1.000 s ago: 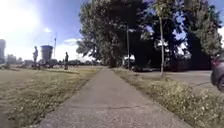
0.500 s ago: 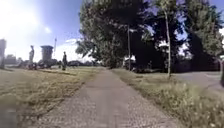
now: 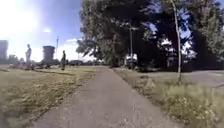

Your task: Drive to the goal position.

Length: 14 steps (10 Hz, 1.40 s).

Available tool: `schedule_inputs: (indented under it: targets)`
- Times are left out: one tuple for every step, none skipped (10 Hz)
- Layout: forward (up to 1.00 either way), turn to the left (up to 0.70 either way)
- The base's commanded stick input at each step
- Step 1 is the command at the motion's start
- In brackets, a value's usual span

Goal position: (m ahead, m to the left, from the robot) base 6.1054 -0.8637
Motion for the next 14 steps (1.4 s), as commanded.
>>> schedule_inputs:
  targets:
    - [1.00,0.00]
    - [1.00,0.00]
    - [1.00,0.00]
    - [1.00,0.00]
    - [1.00,0.00]
    - [1.00,0.00]
    - [1.00,0.00]
    - [1.00,0.00]
    - [1.00,0.00]
    - [1.00,0.00]
    - [1.00,0.00]
    - [1.00,0.00]
    - [1.00,0.00]
    - [1.00,0.00]
